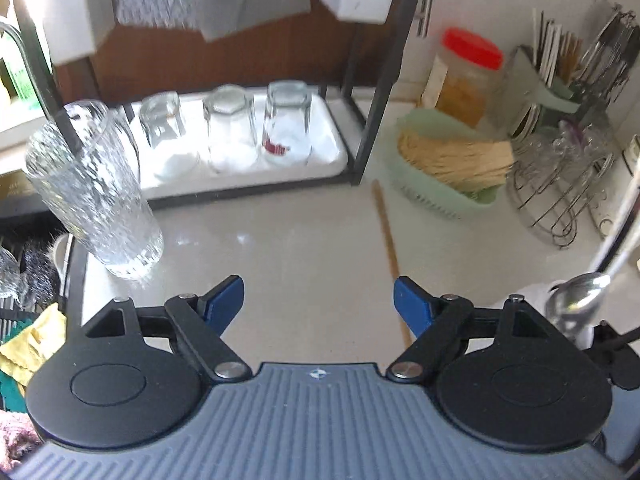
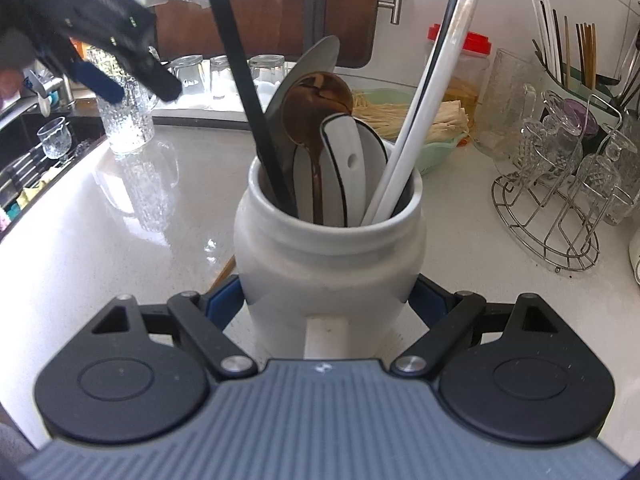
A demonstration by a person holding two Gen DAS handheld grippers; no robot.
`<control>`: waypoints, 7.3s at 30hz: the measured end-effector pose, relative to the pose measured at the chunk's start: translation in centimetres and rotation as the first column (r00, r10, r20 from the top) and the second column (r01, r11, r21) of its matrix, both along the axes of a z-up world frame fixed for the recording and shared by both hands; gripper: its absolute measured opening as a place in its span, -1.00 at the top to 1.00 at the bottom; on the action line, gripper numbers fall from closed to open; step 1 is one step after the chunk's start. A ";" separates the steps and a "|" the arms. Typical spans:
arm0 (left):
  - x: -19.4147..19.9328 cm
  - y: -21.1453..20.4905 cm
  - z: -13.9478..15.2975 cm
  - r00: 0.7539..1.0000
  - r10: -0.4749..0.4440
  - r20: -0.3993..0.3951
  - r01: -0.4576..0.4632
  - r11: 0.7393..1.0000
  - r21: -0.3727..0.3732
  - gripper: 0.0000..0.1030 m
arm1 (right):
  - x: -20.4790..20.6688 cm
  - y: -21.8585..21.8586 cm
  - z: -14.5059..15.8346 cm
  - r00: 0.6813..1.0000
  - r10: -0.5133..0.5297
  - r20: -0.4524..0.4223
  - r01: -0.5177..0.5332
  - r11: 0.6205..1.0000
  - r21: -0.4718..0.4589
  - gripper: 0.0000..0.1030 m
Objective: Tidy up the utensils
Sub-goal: 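Move the left gripper down to the wooden chopstick on the counter, then close the left gripper on the wooden chopstick, then lift the wooden chopstick with the left gripper and carry it over the mug, then lower the wooden chopstick into the mug with the left gripper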
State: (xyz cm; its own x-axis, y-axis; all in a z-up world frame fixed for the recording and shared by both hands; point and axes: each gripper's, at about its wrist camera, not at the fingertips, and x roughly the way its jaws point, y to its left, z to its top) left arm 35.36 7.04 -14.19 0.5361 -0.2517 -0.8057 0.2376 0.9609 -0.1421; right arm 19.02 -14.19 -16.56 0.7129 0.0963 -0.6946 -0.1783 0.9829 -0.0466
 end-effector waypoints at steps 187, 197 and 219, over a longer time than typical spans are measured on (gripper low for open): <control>-9.4 -10.0 26.7 0.904 -0.183 0.387 0.253 0.957 -0.139 0.87 | 1.4 -1.3 2.2 0.998 0.056 0.024 -0.058 0.994 0.093 -0.75; -8.7 -10.8 24.3 0.931 -0.202 0.303 0.249 0.960 -0.127 0.87 | 1.3 -1.4 2.3 0.998 0.061 0.029 -0.064 0.994 0.094 -0.75; -6.4 -13.1 17.1 0.957 -0.290 0.018 0.291 0.955 -0.064 0.87 | 1.1 -1.4 2.2 0.997 0.067 0.038 -0.070 0.993 0.096 -0.75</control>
